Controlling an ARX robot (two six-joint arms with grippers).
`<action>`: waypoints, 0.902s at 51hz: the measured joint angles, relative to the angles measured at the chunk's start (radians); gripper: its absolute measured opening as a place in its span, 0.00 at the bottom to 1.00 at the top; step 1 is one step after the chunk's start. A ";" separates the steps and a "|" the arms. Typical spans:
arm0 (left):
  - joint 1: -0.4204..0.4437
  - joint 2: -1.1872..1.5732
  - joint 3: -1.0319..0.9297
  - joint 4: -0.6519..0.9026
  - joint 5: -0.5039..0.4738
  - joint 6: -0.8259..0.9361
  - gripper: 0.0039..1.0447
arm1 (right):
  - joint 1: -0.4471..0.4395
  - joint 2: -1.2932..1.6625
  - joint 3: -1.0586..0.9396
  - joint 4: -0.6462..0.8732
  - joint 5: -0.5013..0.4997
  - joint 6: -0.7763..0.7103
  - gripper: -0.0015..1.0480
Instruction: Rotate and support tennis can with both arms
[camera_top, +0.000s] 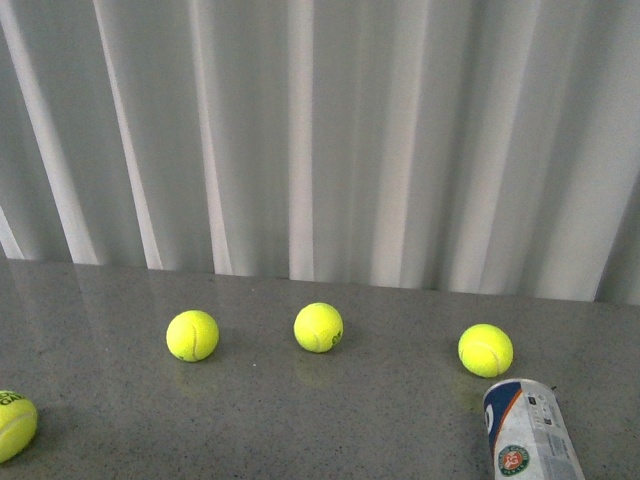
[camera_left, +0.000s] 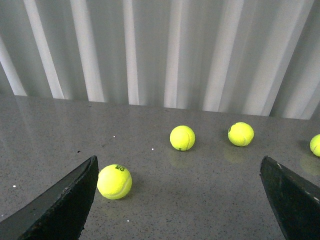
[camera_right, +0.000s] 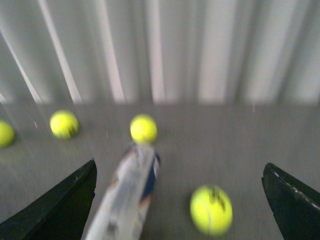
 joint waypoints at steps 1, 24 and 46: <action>0.000 0.000 0.000 0.000 0.000 0.000 0.94 | -0.005 0.058 0.030 -0.038 0.003 0.027 0.93; 0.000 0.000 0.000 0.000 0.000 0.000 0.94 | 0.093 1.457 0.578 0.160 -0.096 0.306 0.93; 0.000 0.000 0.000 0.000 0.000 0.000 0.94 | 0.124 1.734 0.705 0.243 -0.126 0.277 0.93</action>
